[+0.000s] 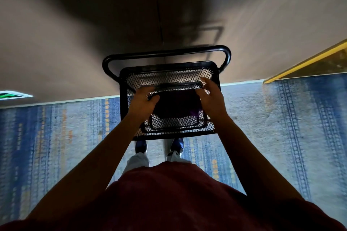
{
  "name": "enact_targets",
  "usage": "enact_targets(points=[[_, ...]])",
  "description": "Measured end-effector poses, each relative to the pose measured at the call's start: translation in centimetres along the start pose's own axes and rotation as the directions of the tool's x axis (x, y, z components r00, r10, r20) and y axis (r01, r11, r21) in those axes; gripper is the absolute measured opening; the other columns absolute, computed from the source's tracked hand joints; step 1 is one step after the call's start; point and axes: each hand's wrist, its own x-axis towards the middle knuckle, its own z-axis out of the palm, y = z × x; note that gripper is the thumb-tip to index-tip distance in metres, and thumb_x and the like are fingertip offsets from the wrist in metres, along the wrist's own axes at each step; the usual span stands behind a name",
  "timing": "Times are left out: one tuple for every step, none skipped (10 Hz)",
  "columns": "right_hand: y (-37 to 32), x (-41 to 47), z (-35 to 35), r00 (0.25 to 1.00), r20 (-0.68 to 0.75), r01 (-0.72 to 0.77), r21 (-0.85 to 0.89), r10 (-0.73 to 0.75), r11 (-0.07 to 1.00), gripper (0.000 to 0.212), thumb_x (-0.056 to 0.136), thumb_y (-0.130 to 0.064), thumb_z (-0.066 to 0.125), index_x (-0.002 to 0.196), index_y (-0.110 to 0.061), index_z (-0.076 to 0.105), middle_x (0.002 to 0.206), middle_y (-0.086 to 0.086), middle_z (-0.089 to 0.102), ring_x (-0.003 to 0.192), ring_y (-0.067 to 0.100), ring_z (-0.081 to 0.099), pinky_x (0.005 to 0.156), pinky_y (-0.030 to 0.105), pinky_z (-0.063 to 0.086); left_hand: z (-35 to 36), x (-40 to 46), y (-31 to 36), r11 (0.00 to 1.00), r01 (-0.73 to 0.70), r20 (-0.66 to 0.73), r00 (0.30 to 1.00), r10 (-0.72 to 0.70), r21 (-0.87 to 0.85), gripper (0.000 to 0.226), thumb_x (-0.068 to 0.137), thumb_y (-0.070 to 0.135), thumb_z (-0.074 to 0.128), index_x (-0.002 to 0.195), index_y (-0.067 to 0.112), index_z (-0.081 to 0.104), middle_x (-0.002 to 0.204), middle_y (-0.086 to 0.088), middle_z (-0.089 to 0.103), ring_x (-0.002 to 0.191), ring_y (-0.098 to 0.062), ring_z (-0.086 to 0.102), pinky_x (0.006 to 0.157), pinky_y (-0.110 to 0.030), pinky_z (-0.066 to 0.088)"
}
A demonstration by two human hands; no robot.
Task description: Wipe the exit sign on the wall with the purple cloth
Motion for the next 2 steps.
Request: enact_targets(points=[[-2.3,-1.0,-0.3,0.997,0.007,0.075,-0.026,-0.074,0.997,0.046,0.098,-0.015,0.065,0.143,-0.016,0.057,0.145,0.005,0.059,0.132,0.021,0.055,0.114,0.038,0.043,-2.1,-1.5,1.7,0.994,-0.113,-0.072,0.991,0.113,0.009,0.038,0.095,0.015,0.070,0.131,0.008,0.063,0.134,-0.014,0.056,0.123,-0.025,0.055,0.100,-0.018,0.035],[-4.4,-2.0,-0.4,0.989,-0.021,0.147,0.006,-0.147,0.989,0.046,0.098,-0.017,0.065,0.143,-0.019,0.058,0.140,0.005,0.061,0.129,0.021,0.057,0.109,0.036,0.047,-4.1,-2.5,3.5,0.977,-0.212,-0.107,0.972,0.210,0.000,0.040,0.095,0.012,0.069,0.134,0.005,0.061,0.137,-0.015,0.055,0.130,-0.025,0.051,0.094,0.001,0.029]])
